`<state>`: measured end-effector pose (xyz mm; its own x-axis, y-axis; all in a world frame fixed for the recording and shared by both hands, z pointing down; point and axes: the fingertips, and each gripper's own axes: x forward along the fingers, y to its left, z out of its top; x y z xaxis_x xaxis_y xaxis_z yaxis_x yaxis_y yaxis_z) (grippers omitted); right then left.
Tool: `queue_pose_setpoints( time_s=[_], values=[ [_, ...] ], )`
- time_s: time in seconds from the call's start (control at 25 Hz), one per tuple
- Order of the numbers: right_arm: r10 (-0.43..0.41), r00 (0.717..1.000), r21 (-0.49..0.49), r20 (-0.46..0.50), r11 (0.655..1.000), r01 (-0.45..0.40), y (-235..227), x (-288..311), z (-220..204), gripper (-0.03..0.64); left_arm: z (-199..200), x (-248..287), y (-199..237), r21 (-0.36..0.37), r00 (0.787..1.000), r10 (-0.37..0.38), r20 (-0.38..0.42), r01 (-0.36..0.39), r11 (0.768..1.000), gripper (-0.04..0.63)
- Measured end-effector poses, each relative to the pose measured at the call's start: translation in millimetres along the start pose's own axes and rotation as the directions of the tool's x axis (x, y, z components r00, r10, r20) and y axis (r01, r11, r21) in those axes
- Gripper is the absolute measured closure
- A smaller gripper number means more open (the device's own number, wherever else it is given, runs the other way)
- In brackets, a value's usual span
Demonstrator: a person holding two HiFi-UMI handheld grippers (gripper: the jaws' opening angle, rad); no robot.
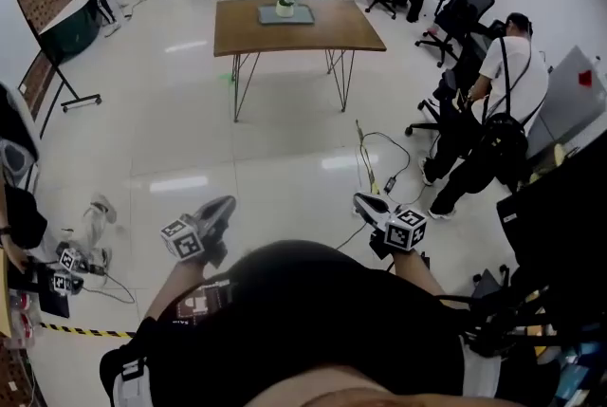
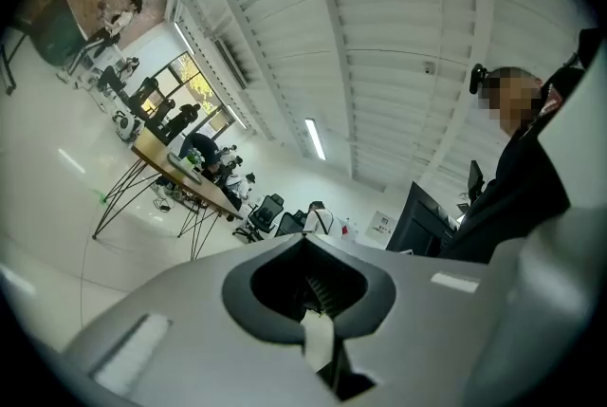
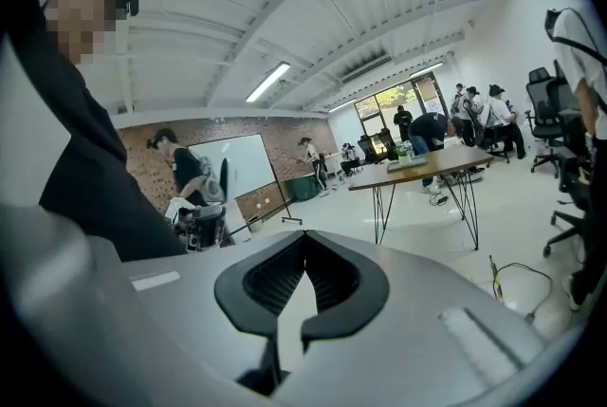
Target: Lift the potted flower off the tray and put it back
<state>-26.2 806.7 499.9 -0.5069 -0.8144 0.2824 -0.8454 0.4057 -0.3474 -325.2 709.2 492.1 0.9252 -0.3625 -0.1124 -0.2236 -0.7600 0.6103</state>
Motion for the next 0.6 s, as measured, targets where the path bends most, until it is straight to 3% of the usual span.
queue_pose_setpoints(
  time_s=[0.24, 0.4, 0.6],
  values=[
    [-0.058, 0.997, 0.033, 0.048, 0.998, 0.057, -3, 88, 61, 0.601, 80, -9, 84, 0.035, 0.999, -0.025, -0.042, 0.027, 0.999, 0.595],
    [-0.072, 0.997, 0.007, 0.028, 0.997, 0.072, 13, 151, 85, 0.601, 138, -22, 145, 0.053, 1.0, -0.026, -0.01, 0.026, 0.998, 0.595],
    [-0.108, 0.994, 0.046, 0.013, 0.993, 0.108, -26, 182, 94, 0.601, 146, 4, 188, 0.01, 1.0, -0.008, -0.021, 0.008, 1.0, 0.595]
  ],
)
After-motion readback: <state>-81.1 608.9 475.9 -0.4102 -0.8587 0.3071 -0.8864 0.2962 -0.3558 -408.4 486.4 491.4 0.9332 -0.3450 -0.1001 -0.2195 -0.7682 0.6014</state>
